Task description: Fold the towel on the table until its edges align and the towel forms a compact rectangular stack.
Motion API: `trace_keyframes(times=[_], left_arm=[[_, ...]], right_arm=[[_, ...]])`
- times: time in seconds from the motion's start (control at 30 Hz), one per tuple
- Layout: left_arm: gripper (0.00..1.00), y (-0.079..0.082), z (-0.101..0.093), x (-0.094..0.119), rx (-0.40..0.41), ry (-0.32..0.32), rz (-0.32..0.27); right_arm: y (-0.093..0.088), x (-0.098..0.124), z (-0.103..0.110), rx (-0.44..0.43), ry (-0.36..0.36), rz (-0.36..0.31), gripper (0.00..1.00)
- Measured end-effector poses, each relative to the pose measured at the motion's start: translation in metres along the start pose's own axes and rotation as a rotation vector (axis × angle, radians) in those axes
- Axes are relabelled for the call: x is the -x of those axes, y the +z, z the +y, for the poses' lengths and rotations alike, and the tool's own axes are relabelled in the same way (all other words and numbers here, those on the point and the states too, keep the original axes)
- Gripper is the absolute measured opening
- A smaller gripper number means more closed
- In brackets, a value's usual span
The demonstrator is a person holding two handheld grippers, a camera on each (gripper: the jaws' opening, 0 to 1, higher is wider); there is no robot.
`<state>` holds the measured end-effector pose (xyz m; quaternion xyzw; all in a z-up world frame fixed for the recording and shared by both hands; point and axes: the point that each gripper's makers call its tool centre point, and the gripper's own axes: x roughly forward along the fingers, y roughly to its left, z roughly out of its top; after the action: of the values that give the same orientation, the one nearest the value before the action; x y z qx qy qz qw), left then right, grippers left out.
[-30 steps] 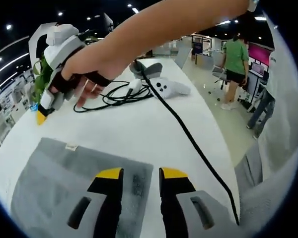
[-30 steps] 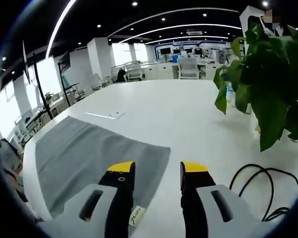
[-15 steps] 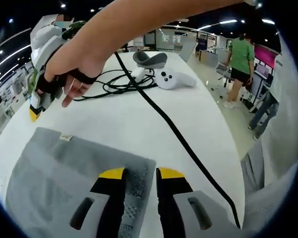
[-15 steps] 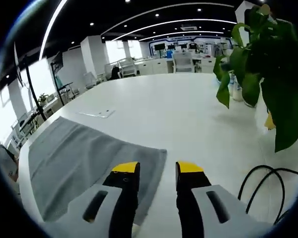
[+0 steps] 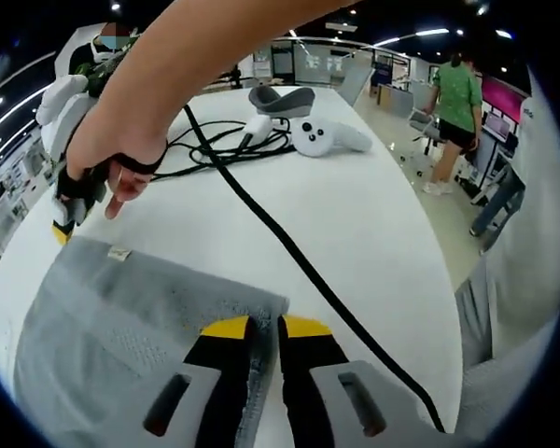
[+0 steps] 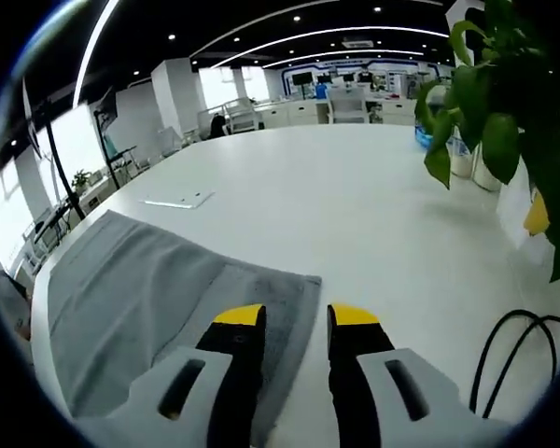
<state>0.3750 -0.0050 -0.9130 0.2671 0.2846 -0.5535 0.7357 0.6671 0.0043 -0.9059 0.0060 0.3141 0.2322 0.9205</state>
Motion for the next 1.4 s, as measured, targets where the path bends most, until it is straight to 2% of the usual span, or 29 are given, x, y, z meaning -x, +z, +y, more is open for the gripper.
trace_keyframes(times=[0.17,0.37,0.47,0.57,0.67,0.87,0.97,1.07,1.17,1.27,1.33,1.4], left_arm=[[0.09,-0.001,0.002,0.000,-0.003,-0.009,0.010],[0.10,-0.002,0.003,-0.002,-0.030,-0.021,0.019],[0.16,-0.001,0.002,-0.002,-0.019,-0.023,0.017],[0.17,0.000,0.005,-0.003,-0.014,-0.009,0.018],[0.15,-0.001,0.003,-0.004,0.017,-0.015,0.022],[0.11,-0.001,0.005,-0.005,0.027,-0.005,0.015],[0.07,0.000,0.008,-0.005,0.034,0.008,0.012],[0.06,0.001,0.008,-0.004,0.037,0.010,0.013],[0.04,0.001,0.009,-0.003,0.034,0.017,0.020],[0.03,0.010,0.015,0.005,0.061,0.045,-0.032],[0.03,0.020,0.019,0.014,0.091,0.054,-0.090],[0.03,0.024,0.022,0.025,0.090,0.054,-0.105]], right_arm=[[0.002,-0.013,-0.005,0.010,-0.011,0.011,0.25],[0.004,-0.014,-0.008,0.004,-0.034,0.010,0.24],[0.002,-0.018,-0.006,0.011,-0.027,0.015,0.23],[0.002,-0.019,-0.001,0.068,-0.017,0.019,0.20],[0.003,-0.023,-0.003,0.087,-0.023,0.024,0.18],[0.003,-0.023,-0.005,0.139,-0.024,0.028,0.15],[0.004,-0.025,-0.005,0.135,-0.021,0.030,0.09],[0.003,-0.031,-0.001,0.121,-0.024,0.054,0.03],[0.002,-0.033,0.000,0.160,-0.042,0.078,0.01],[0.007,-0.029,-0.002,0.162,-0.046,0.076,0.01],[0.012,-0.023,-0.002,0.177,-0.056,0.070,0.01],[0.017,-0.020,0.001,0.200,-0.060,0.067,0.01]])
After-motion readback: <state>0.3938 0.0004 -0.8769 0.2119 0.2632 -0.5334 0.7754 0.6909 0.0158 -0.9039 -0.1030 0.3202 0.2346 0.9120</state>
